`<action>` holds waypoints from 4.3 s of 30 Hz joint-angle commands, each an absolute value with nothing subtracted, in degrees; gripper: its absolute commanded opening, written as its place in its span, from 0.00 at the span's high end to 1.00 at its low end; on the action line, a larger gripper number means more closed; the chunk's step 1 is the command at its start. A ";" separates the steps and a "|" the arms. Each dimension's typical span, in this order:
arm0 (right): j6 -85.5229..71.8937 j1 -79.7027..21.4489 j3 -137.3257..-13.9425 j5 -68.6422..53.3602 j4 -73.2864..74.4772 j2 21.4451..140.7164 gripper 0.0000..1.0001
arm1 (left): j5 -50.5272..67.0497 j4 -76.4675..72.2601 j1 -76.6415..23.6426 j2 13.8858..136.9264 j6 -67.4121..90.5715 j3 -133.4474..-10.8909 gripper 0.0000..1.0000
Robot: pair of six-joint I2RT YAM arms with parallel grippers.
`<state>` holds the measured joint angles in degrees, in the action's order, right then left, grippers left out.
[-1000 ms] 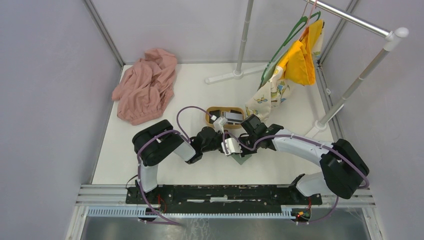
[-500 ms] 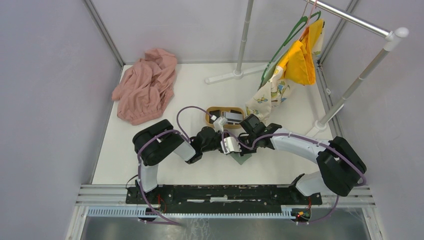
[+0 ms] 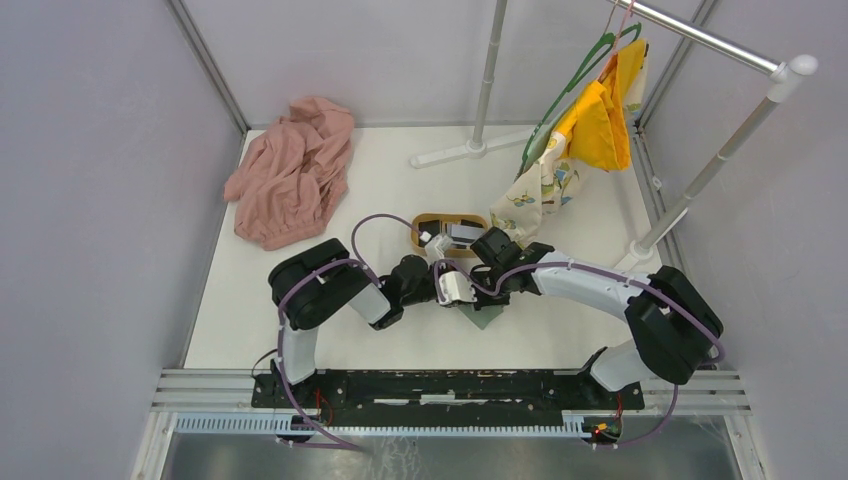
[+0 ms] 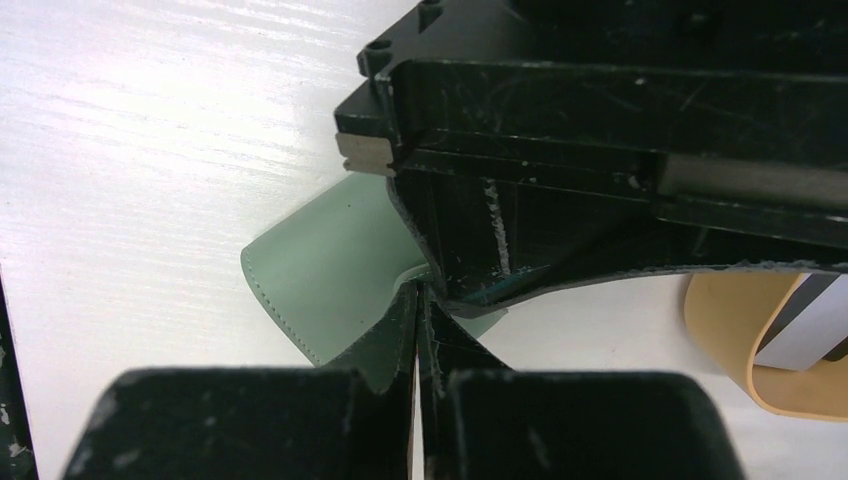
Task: Put the credit cards into the card holder
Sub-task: Close the card holder at the center of the board, then reset both arms
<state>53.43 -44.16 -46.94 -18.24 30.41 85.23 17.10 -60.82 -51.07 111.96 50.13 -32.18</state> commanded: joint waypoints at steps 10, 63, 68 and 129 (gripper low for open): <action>48.84 -46.18 -45.03 -13.95 23.76 93.16 1.00 | 18.80 -50.60 -51.42 117.67 50.99 -27.25 0.98; 22.75 -14.88 -44.48 -38.10 18.44 46.80 0.02 | -16.69 17.50 -49.95 39.07 27.32 -45.06 0.00; 24.62 -12.86 -39.34 -46.16 15.78 46.75 0.02 | -16.20 17.88 -49.91 38.90 29.02 -44.50 0.00; 8.35 3.51 -34.16 -52.74 2.48 40.54 0.02 | -17.50 17.70 -49.88 44.91 23.19 -44.74 0.00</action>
<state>7.81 3.16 -33.87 -52.75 4.34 40.71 -16.08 21.21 -50.11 44.88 25.87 -44.60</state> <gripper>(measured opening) 0.979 0.993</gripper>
